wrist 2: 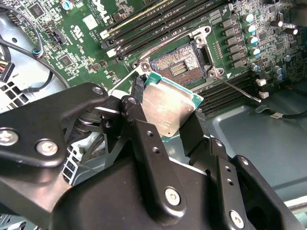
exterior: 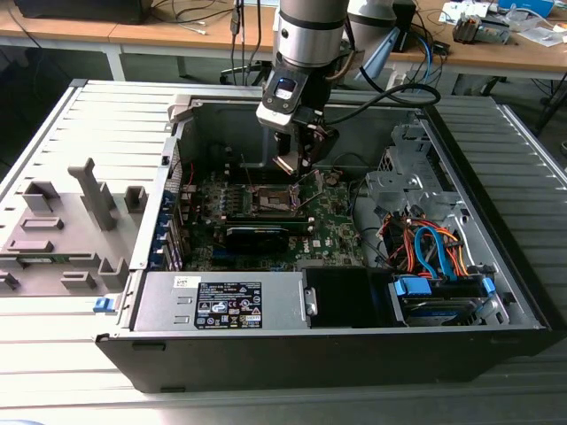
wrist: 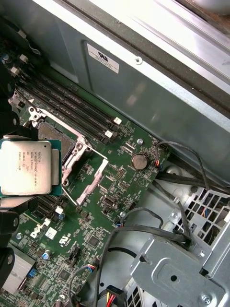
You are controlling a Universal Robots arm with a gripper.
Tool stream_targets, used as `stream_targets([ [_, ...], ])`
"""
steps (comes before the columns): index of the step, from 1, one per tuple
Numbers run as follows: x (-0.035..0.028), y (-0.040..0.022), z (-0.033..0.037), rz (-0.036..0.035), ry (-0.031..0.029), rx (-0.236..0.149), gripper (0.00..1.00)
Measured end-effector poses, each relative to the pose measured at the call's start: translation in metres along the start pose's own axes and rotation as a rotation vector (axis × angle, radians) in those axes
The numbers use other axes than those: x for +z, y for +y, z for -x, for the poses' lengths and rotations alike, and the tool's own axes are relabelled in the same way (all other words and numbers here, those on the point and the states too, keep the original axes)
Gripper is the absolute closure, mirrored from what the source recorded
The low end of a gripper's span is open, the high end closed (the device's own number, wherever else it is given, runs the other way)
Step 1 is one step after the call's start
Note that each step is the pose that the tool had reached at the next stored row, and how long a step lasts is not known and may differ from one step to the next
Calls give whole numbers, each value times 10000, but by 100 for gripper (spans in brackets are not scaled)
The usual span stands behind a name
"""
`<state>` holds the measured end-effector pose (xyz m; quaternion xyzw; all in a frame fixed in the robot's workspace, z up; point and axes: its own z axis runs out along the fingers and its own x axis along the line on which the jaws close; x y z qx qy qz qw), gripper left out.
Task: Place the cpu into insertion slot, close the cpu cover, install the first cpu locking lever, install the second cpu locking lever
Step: 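Place the cpu into insertion slot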
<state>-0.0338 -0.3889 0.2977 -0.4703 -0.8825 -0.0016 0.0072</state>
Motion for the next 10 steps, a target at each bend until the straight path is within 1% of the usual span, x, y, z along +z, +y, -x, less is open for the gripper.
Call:
stream_targets([
  [10, 1, 0, 0, 3, 1, 237, 45],
])
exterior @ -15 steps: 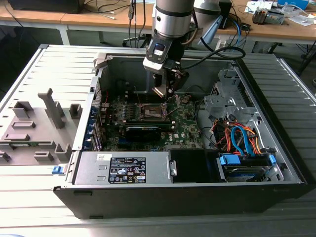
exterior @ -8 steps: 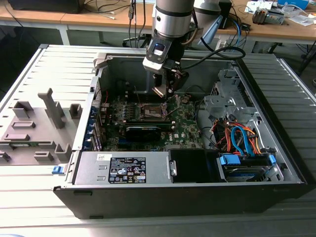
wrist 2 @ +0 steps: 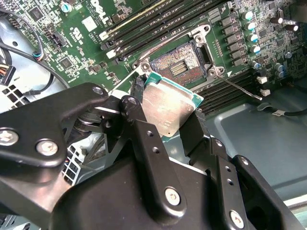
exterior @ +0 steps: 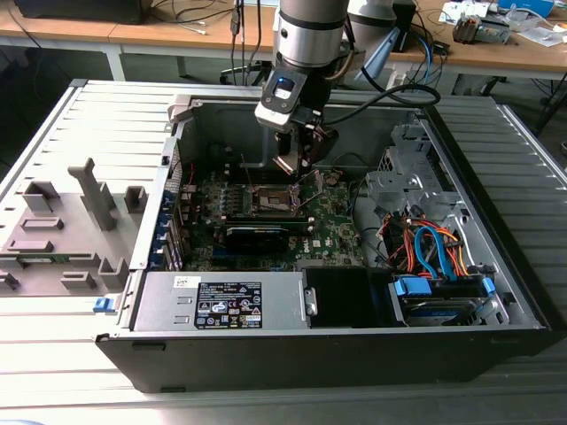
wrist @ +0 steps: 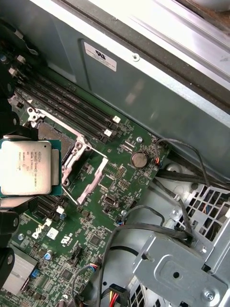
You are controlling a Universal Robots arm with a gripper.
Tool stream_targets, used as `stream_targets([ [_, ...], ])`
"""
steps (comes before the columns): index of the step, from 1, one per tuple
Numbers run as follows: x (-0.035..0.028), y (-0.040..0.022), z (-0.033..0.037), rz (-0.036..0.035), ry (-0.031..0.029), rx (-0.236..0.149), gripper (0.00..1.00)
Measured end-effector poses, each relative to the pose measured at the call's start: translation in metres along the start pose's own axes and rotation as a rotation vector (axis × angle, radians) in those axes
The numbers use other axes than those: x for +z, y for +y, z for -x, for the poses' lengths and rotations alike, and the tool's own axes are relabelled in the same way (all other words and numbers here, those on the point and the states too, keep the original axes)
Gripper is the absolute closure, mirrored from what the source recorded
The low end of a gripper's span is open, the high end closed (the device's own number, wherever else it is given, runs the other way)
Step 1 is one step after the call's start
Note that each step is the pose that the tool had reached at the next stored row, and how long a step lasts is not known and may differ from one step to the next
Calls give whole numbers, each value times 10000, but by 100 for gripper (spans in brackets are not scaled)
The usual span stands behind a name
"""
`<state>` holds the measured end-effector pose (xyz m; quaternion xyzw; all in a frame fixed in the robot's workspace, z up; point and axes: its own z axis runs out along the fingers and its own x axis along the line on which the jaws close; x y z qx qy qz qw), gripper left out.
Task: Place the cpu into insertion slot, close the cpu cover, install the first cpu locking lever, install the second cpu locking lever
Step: 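Place the cpu into insertion slot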
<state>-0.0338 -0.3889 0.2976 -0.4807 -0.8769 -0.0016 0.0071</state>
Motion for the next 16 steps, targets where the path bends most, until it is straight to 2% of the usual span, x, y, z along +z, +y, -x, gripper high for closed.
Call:
stream_targets([
  [9, 0, 0, 0, 1, -1, 125, 45],
  [11, 3, 0, 0, 8, 1, 571, 45],
  [16, 4, 0, 0, 10, 2, 751, 45],
])
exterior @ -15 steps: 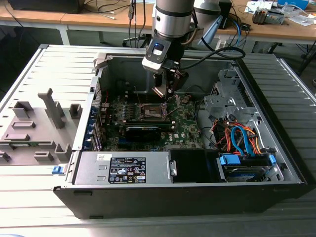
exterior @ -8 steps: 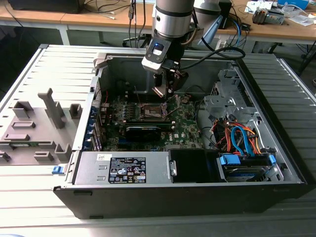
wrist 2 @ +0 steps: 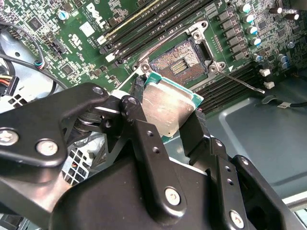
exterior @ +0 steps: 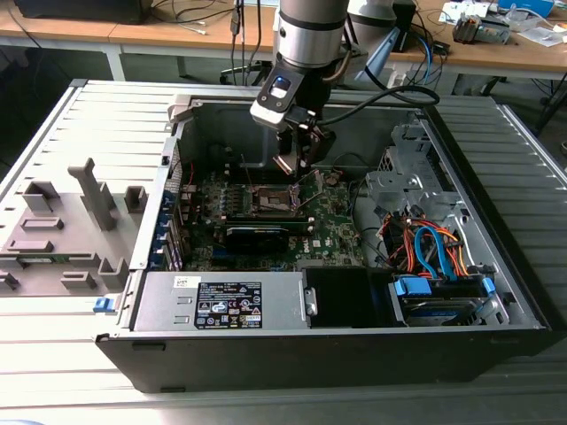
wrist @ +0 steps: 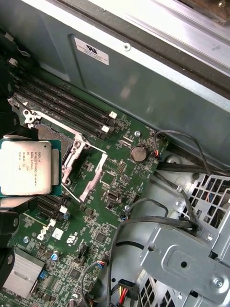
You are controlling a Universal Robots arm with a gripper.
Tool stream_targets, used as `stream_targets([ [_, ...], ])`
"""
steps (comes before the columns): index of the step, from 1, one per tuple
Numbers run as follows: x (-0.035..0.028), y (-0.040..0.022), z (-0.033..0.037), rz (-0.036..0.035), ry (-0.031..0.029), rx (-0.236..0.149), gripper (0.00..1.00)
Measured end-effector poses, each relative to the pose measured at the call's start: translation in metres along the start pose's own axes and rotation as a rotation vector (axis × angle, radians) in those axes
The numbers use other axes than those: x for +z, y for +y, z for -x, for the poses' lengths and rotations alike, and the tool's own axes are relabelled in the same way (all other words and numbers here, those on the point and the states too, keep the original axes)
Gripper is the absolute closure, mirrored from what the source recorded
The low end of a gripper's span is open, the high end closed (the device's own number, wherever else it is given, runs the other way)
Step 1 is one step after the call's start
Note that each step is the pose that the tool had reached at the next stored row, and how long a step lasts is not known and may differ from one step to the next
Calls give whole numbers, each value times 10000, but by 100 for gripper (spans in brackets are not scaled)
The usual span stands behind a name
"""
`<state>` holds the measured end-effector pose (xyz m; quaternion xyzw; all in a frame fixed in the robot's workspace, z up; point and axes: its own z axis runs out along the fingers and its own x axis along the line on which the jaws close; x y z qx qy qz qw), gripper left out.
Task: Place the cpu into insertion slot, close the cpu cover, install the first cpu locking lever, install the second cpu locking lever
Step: 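Place the cpu into insertion slot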
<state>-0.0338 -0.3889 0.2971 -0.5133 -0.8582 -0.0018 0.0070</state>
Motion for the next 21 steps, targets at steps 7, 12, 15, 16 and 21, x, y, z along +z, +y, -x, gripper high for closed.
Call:
stream_targets([
  [7, 1, 0, 0, 2, 0, 177, 45],
  [12, 3, 0, 0, 3, 1, 253, 45],
  [15, 3, 0, 0, 4, 1, 335, 45],
  [16, 4, 0, 0, 5, 1, 362, 45],
  [21, 5, 0, 0, 5, 1, 459, 45],
])
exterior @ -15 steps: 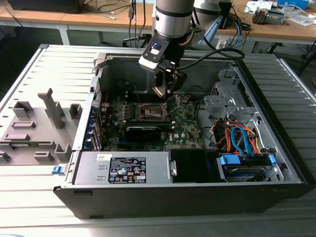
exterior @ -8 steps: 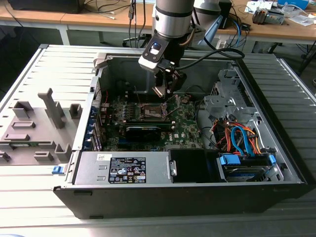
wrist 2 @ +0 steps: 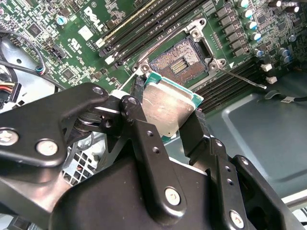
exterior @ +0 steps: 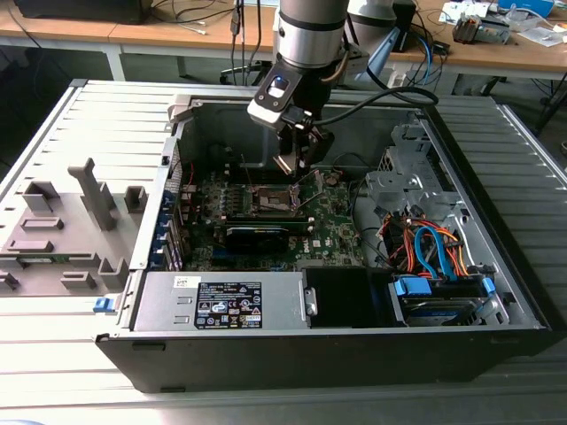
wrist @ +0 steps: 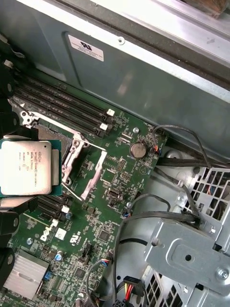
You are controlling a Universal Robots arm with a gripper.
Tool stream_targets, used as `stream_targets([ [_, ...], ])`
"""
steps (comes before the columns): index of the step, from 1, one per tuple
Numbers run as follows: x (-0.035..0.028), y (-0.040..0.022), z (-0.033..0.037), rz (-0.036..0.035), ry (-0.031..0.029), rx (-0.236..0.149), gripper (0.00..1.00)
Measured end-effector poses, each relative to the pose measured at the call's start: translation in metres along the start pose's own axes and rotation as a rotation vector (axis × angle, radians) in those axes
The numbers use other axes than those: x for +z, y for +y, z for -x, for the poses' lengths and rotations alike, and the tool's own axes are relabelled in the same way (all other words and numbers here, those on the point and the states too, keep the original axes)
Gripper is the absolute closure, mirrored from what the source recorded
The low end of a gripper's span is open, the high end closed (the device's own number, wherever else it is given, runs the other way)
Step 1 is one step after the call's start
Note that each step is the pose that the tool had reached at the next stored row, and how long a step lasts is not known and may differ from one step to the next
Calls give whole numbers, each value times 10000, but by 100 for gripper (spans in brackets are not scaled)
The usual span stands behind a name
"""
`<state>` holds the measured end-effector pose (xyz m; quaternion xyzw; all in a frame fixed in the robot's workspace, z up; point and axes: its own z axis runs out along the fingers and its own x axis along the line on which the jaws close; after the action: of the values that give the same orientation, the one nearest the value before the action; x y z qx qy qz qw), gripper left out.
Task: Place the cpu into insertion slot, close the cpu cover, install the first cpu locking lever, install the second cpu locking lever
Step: 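Place the cpu into insertion slot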
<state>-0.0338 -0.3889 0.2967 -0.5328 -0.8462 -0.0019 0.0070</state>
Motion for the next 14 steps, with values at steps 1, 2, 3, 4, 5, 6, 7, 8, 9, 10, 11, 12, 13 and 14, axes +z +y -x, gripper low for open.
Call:
stream_targets([
  [1, 0, 0, 0, 1, 1, 30, 45],
  [2, 1, 0, 0, 2, 1, 56, 45],
  [3, 2, 0, 0, 3, 1, 102, 45],
  [4, 2, 0, 0, 3, 1, 120, 45],
  [5, 3, 0, 0, 3, 1, 138, 45],
  [6, 3, 0, 0, 3, 1, 155, 45],
  [7, 4, 0, 0, 3, 1, 168, 45],
  [8, 4, 0, 0, 3, 1, 178, 45],
  [9, 5, 0, 0, 4, 2, 205, 45],
  [10, 5, 0, 0, 4, 2, 222, 45],
  [11, 5, 0, 0, 4, 2, 231, 45],
  [12, 6, 0, 0, 4, 2, 240, 45],
  [13, 6, 0, 0, 4, 2, 248, 45],
  [14, 6, 0, 0, 4, 1, 257, 45],
])
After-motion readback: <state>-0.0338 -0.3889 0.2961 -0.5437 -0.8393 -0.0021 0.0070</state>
